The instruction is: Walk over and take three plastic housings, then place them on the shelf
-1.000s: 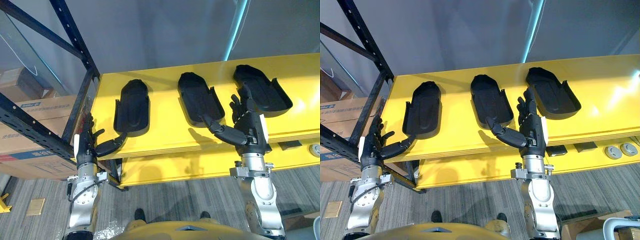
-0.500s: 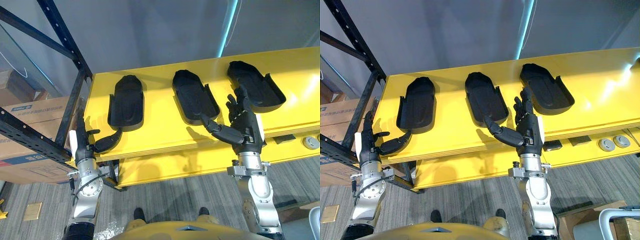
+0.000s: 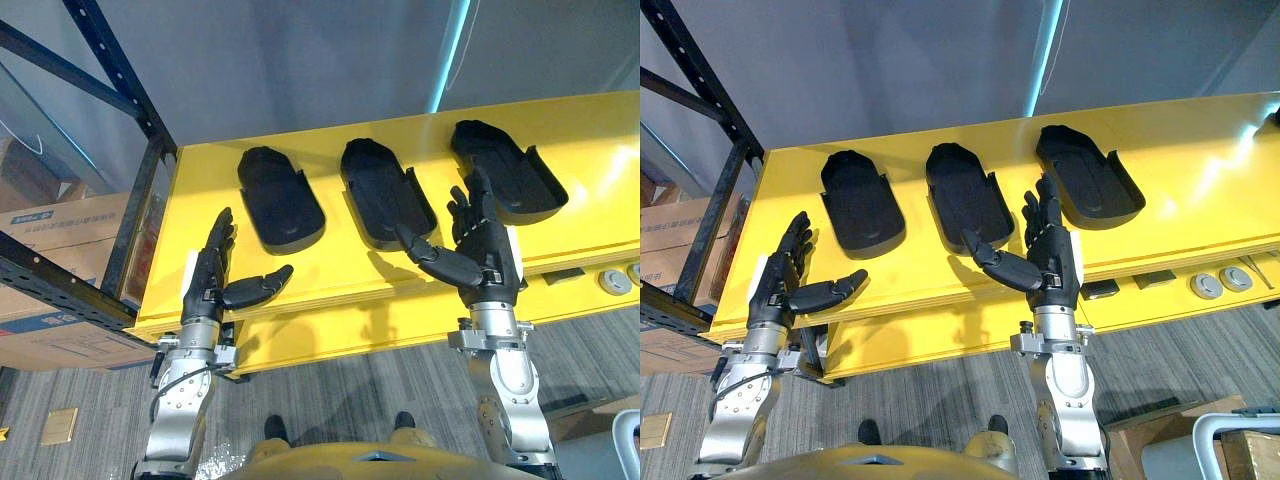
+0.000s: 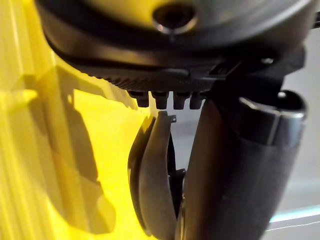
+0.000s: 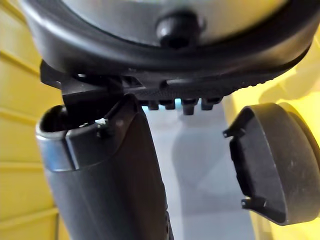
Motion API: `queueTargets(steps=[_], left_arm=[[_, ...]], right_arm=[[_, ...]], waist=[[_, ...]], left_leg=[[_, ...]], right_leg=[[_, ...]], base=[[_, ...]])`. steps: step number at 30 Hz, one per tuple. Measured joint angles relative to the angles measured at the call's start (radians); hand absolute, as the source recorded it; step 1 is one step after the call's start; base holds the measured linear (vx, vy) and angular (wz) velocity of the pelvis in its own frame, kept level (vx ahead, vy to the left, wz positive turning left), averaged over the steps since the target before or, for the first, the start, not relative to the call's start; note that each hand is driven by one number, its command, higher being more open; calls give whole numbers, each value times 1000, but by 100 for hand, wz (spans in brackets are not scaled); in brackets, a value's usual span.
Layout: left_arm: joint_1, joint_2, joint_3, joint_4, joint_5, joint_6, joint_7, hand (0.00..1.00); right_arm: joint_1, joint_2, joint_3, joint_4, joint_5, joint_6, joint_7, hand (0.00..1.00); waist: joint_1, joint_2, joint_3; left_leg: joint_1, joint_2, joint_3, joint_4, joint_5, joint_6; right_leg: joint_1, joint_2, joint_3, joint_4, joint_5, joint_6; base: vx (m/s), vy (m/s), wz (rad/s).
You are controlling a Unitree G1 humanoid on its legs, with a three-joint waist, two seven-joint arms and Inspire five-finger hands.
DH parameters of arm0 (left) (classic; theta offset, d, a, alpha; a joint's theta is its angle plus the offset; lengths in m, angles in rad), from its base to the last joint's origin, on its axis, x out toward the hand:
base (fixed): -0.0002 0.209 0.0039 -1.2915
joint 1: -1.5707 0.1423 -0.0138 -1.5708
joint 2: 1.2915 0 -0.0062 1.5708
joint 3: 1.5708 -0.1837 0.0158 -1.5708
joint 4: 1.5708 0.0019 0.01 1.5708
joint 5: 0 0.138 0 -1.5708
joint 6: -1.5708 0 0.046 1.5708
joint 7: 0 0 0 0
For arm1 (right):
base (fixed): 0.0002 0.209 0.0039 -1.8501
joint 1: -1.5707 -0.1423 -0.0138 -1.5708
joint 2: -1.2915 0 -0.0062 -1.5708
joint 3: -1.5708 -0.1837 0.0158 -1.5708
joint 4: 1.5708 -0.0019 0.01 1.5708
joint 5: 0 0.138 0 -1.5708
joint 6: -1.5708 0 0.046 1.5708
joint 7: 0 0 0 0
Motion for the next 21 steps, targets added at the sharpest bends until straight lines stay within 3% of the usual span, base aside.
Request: queueTargets(steps=[5, 15, 21], left_arm=[[59, -26, 78, -76, -10, -20, -4, 100], [77, -34, 179, -135, 78, -18, 107, 100], [73, -59, 183, -136, -26, -45, 115, 100]], right_arm=[[4, 0, -2, -39, -1, -15, -9, 100], [-7, 0, -31, -40, -1, -24, -55, 100], [-53, -2, -41, -37, 7, -23, 11, 100]], waist=[[10, 1, 0], [29, 8, -5], [28, 8, -6]], left_leg=[[5, 0, -2, -1, -5, -1], [2, -1, -35, -1, -4, 2], [1, -2, -53, -1, -1, 2]], right_leg=[[13, 0, -5, -3, -2, -1], [40, -1, -44, -13, -5, -2], [54, 0, -62, -16, -6, -2]], base=[[-4, 0, 1], [-9, 0, 10], [-8, -4, 8]])
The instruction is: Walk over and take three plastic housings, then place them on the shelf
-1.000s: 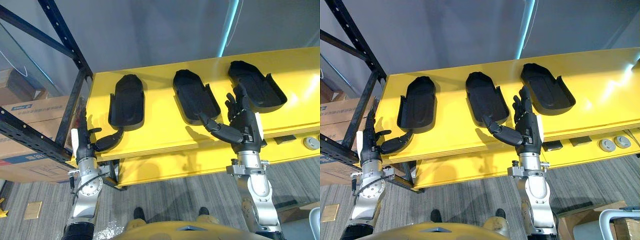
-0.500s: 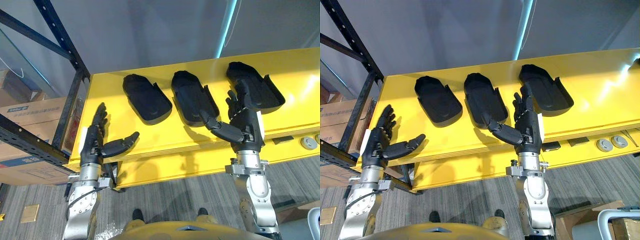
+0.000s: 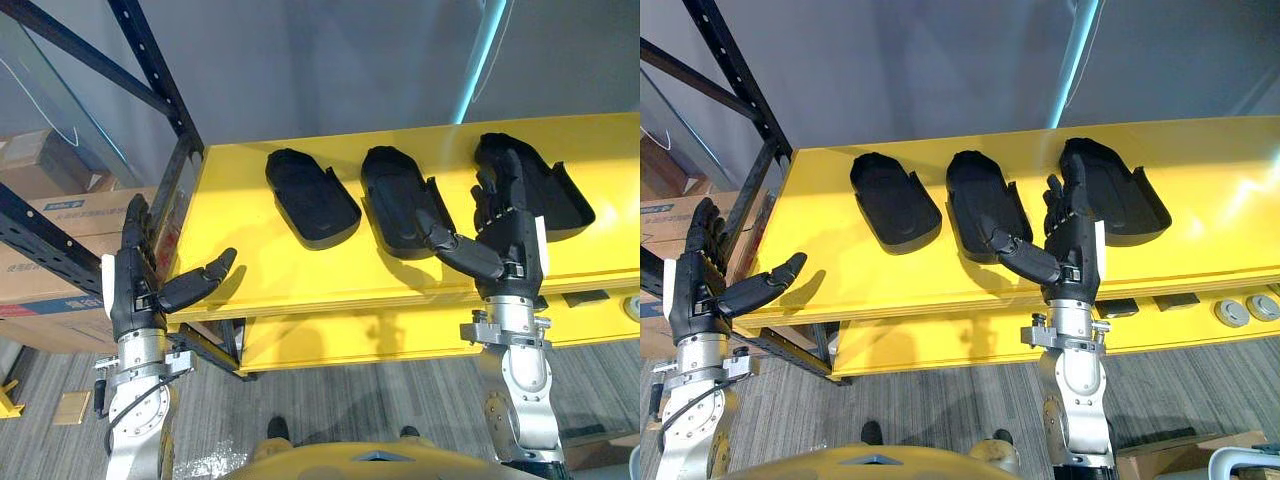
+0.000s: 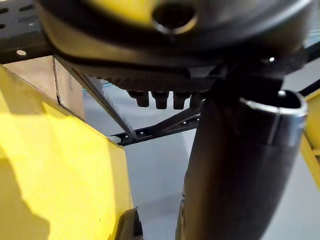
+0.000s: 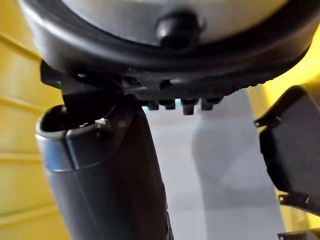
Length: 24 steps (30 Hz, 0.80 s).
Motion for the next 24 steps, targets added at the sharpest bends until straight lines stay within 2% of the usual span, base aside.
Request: queueTargets(steps=[8, 11, 14, 20, 24], left_arm=[[-33, -19, -108, 0, -16, -34, -11, 100], [-35, -16, -134, 0, -44, -38, -21, 100], [-49, -12, -177, 6, -46, -37, -25, 100], [-77, -8, -198, 11, -46, -37, -15, 100], [-82, -8, -197, 15, -45, -37, -7, 100]], right_arm=[[-132, -57, 60, 46, -7, 12, 49, 100], [-241, -85, 101, 186, -17, 48, 56, 100], [-357, -90, 117, 324, -16, 101, 63, 100], [-450, -108, 189, 339, 1, 177, 122, 100], [-458, -104, 227, 339, 0, 180, 142, 100]], waist=[[26, -10, -9], [30, -21, -16], [54, -25, -18], [72, -29, -13], [85, -28, 2]], left_leg=[[-24, -1, -50, 0, 17, 2], [-31, -1, -57, -1, 24, 4], [-38, -2, -70, -1, 31, 4], [-67, -6, -113, -1, 51, 5], [-71, -7, -129, -1, 56, 6]], right_leg=[[13, 2, -47, 1, -1, -2], [11, 2, -52, 1, 1, -1], [11, 3, -63, 2, 1, -1], [7, 3, -101, 8, 1, -3], [8, 2, -114, 19, -6, -10]], base=[[-38, -10, 17], [-38, -5, 8], [-36, -8, 10], [-16, -12, 21], [-40, -12, 11]])
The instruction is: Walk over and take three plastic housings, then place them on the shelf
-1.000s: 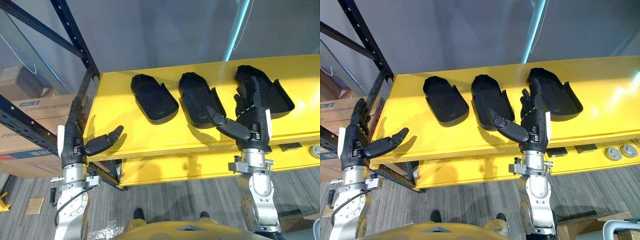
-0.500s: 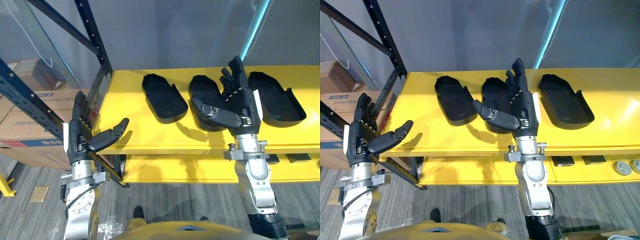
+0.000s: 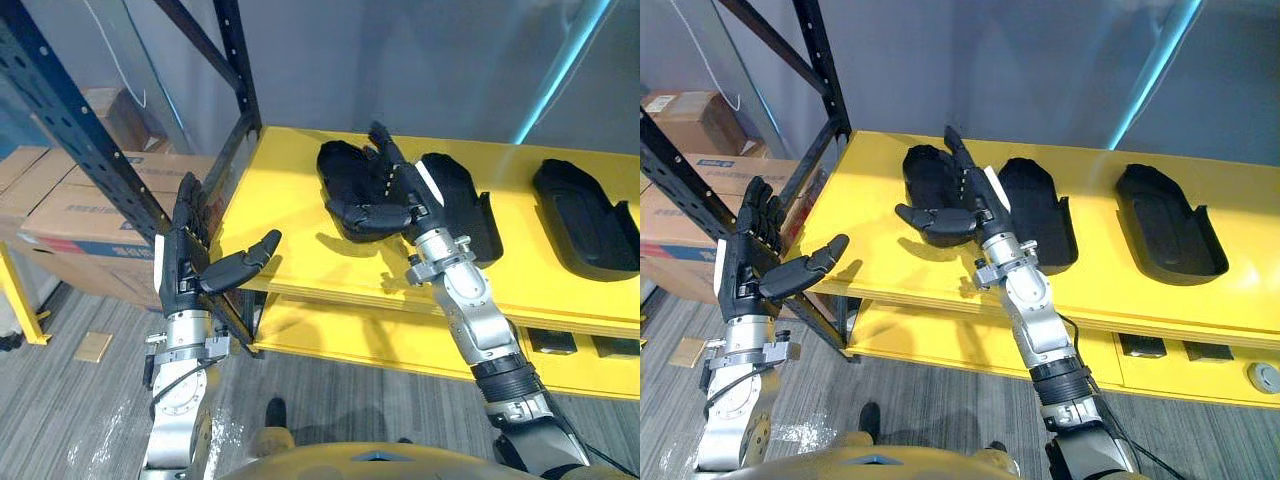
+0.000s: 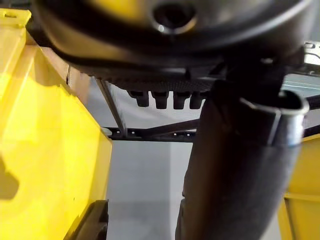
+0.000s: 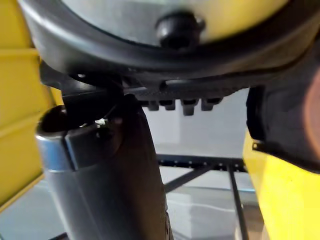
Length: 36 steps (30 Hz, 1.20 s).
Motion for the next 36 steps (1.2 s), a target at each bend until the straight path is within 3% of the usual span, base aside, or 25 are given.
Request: queueTargets(steps=[6, 17, 30, 36], left_arm=[[0, 0, -12, 2, 0, 0, -9, 100], [0, 1, -61, 2, -4, 0, -30, 100], [1, 11, -68, 0, -3, -1, -33, 100], [1, 10, -75, -16, -3, -5, -32, 100]], right_arm=[[-2, 12, 20, 0, -1, 8, 19, 100], [37, 27, 74, 13, -18, 142, 13, 100], [36, 26, 133, 19, -20, 145, 42, 100], [35, 29, 178, 26, -5, 146, 47, 100]], waist=[[0, -9, 30], [1, -12, 43], [3, -16, 50], [23, -17, 51]], left_leg=[[-13, -1, -14, 0, -2, 6], [-6, -1, -15, 0, 7, 4], [1, 1, -9, 0, -1, 12], [4, 1, -12, 0, 0, 11]], right_leg=[[-1, 0, -16, 2, -5, -6], [0, -2, -17, 21, -10, -5], [0, -2, -10, 27, -21, -9], [4, -3, -14, 31, -22, -9]], base=[[-58, -5, 8], [0, 0, 0], [-14, -5, -1], [-2, -3, 1]])
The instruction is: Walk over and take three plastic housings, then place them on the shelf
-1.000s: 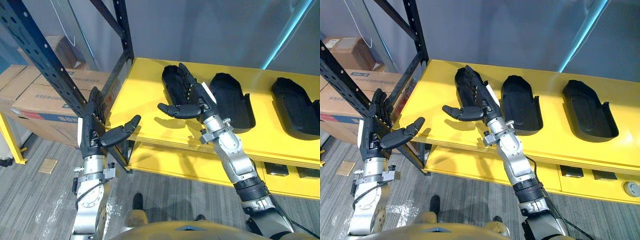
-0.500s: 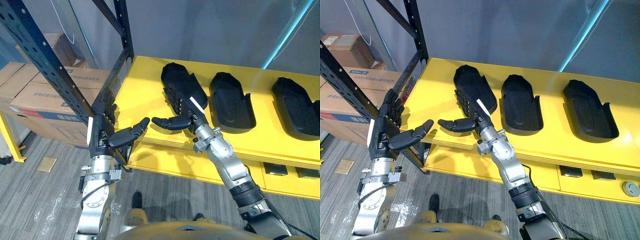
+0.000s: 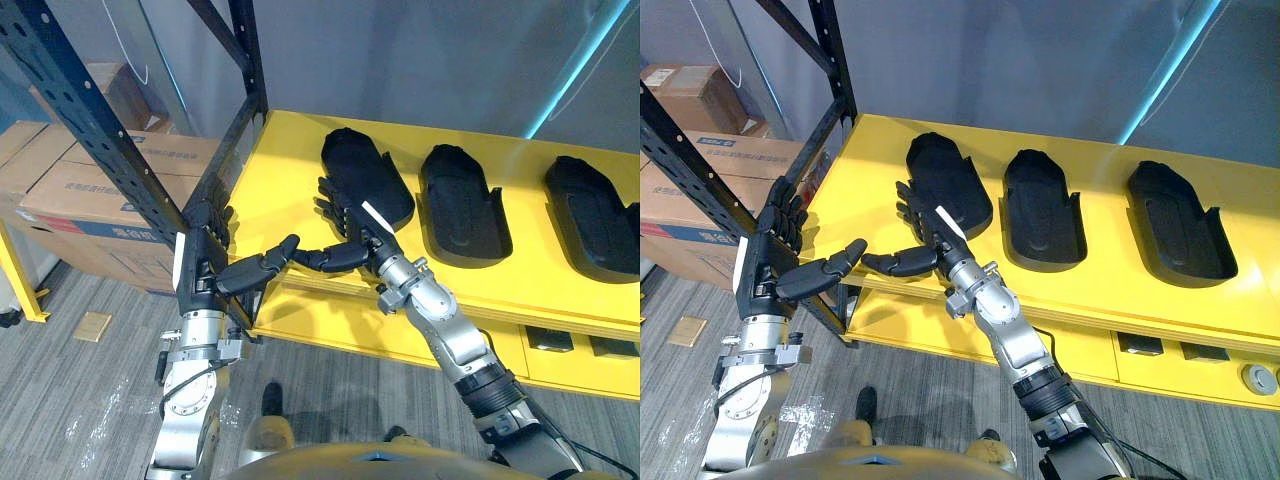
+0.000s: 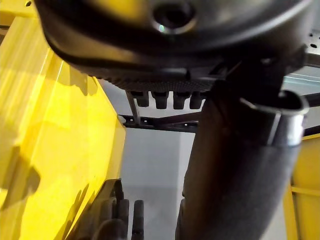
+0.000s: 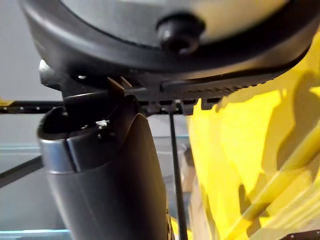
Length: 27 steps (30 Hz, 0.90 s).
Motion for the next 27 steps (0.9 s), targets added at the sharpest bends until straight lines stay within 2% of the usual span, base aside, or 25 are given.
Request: queueTargets(steps=[7, 12, 14, 15, 17, 21, 25, 27], left_arm=[[1, -15, -14, 0, 0, -3, 42, 100], [1, -19, -53, 0, 0, -3, 50, 100], [4, -19, -56, 0, 0, -3, 51, 100], [4, -19, -53, 0, 0, -3, 53, 100], [4, -19, -54, 0, 0, -3, 55, 100], [4, -19, -55, 0, 0, -4, 59, 100], [8, -18, -53, 0, -1, -17, 58, 100], [8, -16, -52, 0, -1, -21, 57, 100]], right_arm=[[-16, 94, 25, 51, 39, 0, -119, 100], [-133, 133, 31, 127, 44, 0, -205, 100], [-154, 142, 31, 127, 43, -8, -225, 100], [-163, 156, 30, 125, 43, -36, -241, 100], [-165, 157, 29, 115, 43, -56, -249, 100], [-165, 152, -8, -17, 43, -69, -259, 100], [-153, 114, -60, -231, 18, -69, -259, 100], [-139, 94, -79, -265, -24, -59, -257, 100]], waist=[[12, -2, 6], [26, 0, 7], [30, 0, 7], [30, 0, 7], [30, 0, 7], [26, 0, 7], [18, 0, 6], [10, -1, 6]], left_leg=[[3, 0, -6, 0, 2, -2], [13, 0, -10, 0, 5, -7], [12, 0, -12, 0, 4, -6], [11, -1, -13, 0, 4, -6], [11, -1, -13, 0, 6, -8], [10, 0, -13, 0, 7, -9], [14, 0, -7, 0, 6, -10], [15, 1, -4, 0, 5, -9]], right_leg=[[6, 0, -4, 1, 0, 0], [17, 0, -7, 1, -1, -1], [17, 0, -9, 1, -1, -1], [17, 0, -10, 1, -1, -1], [17, 0, -11, 1, -1, -1], [17, 0, -11, 0, 0, 1], [17, 0, -4, -1, 0, 1], [16, 0, -2, -1, 0, 1]], base=[[-6, -5, 1], [0, 0, 0], [-12, -9, 2], [0, 0, 0], [0, 0, 0], [0, 0, 0], [-3, -3, -3], [-1, -1, -6]])
